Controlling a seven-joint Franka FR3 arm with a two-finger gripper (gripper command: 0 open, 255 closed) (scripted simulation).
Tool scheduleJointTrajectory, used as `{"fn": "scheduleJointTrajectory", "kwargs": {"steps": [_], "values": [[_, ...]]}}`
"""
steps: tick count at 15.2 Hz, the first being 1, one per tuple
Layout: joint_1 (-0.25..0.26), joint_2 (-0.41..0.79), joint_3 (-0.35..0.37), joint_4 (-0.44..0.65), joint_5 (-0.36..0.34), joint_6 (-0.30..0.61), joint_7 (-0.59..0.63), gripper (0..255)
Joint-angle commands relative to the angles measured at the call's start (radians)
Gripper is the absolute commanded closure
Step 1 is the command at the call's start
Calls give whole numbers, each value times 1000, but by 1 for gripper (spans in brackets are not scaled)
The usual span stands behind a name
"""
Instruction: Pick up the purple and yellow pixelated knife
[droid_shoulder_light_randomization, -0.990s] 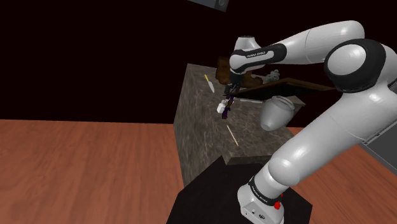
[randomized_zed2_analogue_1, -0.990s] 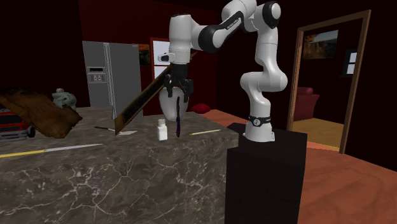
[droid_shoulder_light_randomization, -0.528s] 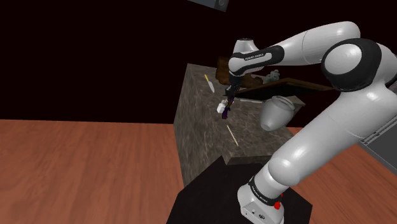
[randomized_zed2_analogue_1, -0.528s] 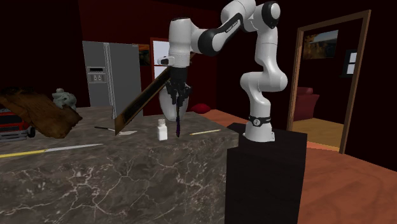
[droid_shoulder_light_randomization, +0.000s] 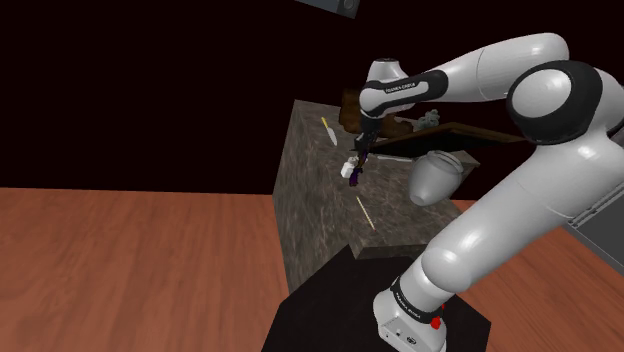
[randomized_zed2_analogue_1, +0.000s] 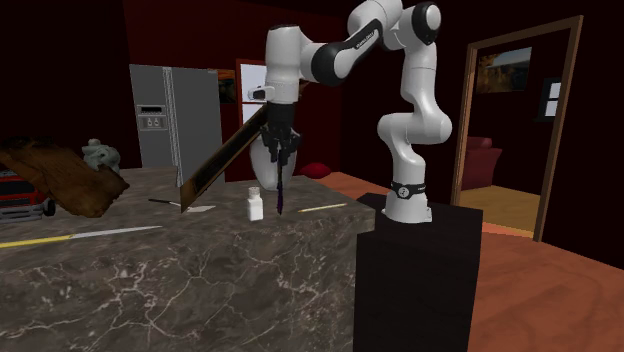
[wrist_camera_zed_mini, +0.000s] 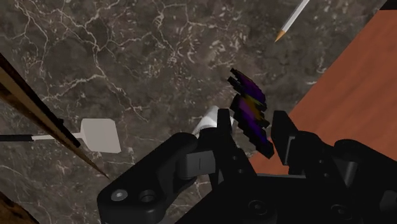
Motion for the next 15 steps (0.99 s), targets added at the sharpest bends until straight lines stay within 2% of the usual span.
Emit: {"fn": "scheduleJointTrajectory", "kwargs": {"steps": [1, 13, 15], "values": [[0, -12, 1, 12, -1, -24, -3, 255], [6, -65, 15, 123, 4, -185, -25, 255], [6, -66, 15, 124, 4, -187, -25, 255]]}}
